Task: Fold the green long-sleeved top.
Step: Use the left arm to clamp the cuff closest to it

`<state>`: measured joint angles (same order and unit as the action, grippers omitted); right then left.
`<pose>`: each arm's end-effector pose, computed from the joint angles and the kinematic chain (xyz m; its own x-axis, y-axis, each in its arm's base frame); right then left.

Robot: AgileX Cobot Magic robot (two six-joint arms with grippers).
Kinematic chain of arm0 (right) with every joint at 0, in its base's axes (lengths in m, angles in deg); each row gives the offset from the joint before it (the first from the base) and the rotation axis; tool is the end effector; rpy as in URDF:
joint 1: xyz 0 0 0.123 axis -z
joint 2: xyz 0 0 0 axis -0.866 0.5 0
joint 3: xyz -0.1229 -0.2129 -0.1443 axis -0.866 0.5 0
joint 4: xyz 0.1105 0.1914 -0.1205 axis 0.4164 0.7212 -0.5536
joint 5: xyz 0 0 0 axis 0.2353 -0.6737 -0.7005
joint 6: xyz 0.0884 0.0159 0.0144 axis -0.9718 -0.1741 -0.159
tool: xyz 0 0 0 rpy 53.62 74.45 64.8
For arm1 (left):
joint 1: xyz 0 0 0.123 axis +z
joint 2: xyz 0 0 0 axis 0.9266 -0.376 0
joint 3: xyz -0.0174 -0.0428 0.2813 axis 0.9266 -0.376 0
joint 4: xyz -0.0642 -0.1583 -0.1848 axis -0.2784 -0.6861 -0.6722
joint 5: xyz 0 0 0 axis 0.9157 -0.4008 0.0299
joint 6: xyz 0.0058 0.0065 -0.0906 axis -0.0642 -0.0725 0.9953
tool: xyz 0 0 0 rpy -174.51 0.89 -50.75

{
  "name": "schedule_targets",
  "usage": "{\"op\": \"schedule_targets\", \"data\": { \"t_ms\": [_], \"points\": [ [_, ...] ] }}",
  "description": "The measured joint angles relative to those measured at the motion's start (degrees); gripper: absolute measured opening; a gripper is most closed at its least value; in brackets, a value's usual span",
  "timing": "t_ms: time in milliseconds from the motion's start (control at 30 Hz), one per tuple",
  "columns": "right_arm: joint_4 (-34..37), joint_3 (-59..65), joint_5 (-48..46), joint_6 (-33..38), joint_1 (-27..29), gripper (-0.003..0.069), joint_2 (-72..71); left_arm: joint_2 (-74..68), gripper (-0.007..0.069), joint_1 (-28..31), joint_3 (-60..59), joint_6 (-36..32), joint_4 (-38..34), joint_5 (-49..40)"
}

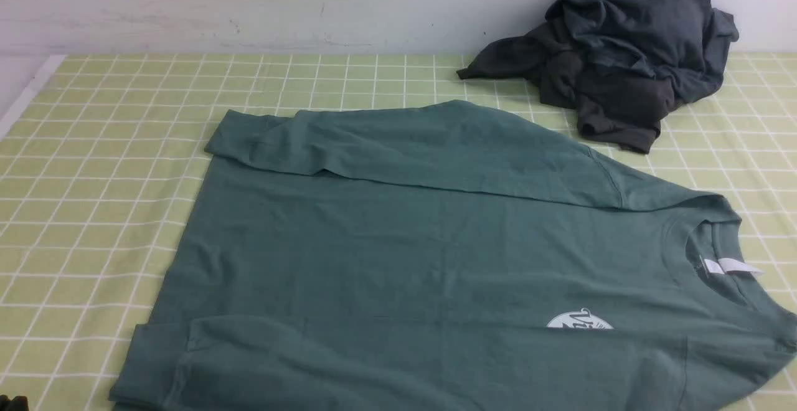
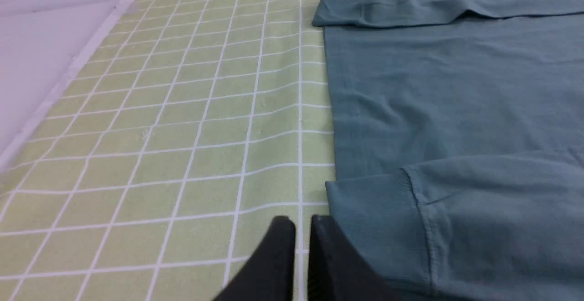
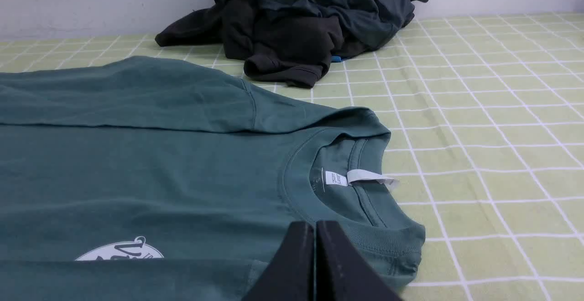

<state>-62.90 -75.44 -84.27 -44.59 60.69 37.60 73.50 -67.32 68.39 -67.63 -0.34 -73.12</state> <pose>0.0529 -0.0038 0.1736 -0.2717 0.1207 -0.9548 0.0775 0.9916 0.1034 0.0531 0.0016 0.1735 -0.2756 0.1141 -0.9545 0.0107 0.9932 0.1156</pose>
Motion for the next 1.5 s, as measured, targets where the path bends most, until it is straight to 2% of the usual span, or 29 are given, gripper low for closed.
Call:
{"op": "schedule_targets", "data": {
  "t_ms": [967, 1333, 1500],
  "points": [
    [-0.36, 0.0, 0.0, 0.0, 0.0, 0.0003, 0.0, 0.0, 0.0037, 0.0, 0.0, 0.0, 0.0, 0.0],
    [-5.56, 0.0, -0.04, 0.0, 0.0, 0.0003, 0.0, 0.0, 0.0037, 0.0, -0.18, 0.0, -0.05, 1.65],
    [-6.65, 0.26, 8.82, 0.0, 0.0, 0.0003, 0.0, 0.0, 0.0037, 0.0, -0.18, 0.0, 0.0, 9.17]
  ]
}}
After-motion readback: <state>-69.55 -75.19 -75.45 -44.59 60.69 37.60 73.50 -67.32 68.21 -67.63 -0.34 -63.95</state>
